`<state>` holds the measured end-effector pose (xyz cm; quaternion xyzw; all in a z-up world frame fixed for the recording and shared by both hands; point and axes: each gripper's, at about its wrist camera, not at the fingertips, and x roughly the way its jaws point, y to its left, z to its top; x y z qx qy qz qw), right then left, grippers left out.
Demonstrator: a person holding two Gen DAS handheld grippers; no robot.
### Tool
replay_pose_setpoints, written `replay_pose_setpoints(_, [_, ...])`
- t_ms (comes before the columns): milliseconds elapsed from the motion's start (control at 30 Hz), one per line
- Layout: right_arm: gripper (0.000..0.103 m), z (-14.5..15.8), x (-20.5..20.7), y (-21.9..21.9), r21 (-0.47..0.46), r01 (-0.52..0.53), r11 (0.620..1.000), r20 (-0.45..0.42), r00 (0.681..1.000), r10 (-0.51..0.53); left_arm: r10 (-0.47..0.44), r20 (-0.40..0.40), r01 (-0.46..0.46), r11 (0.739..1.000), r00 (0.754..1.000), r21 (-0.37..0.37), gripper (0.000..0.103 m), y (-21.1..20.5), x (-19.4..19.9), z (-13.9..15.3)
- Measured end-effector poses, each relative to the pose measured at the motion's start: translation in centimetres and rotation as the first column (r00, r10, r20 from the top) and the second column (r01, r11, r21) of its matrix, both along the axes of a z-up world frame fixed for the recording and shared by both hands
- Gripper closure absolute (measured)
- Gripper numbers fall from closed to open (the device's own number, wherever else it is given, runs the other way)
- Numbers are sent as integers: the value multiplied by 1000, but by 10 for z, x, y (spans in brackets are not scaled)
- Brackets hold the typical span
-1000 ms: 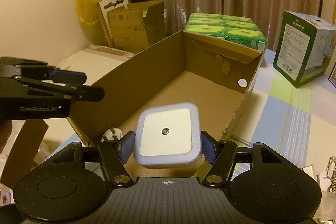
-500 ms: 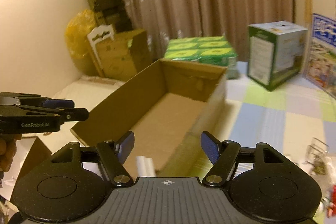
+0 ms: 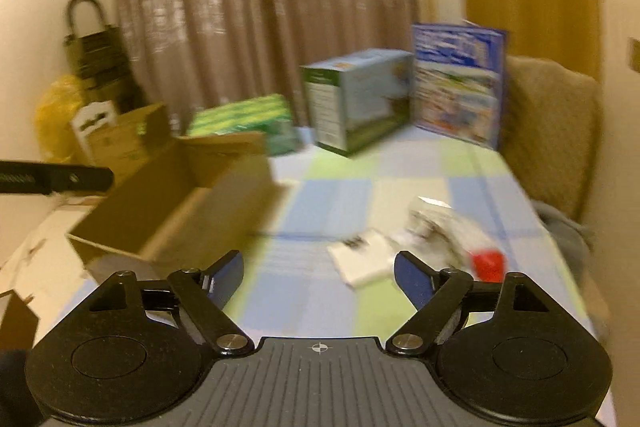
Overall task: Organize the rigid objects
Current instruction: 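Move both tools back over the remaining items on the table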
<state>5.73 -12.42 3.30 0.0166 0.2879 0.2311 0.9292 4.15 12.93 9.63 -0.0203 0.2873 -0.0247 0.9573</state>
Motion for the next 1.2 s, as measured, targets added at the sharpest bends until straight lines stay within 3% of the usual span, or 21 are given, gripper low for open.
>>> replay_pose_setpoints(133, [22, -9, -13, -40, 0, 93, 996, -37, 995, -93, -49, -17, 48, 999, 999, -7, 42, -31, 4, -11])
replay_pose_setpoints(400, [22, -16, -17, -91, -23, 194, 981, -29, 980, -195, -90, -74, 90, 996, 993, -5, 34, -82, 22, -50])
replay_pose_setpoints(800, [22, -41, 25, -111, -39, 217, 975, -76, 973, -220, -70, -167, 70, 998, 983, -3, 34, -109, 67, -115])
replay_pose_setpoints(1200, [22, -69, 90, -113, -87, 173, 981, -95, 979, -181, -68, -187, 69, 998, 980, -2, 34, -123, 108, -140])
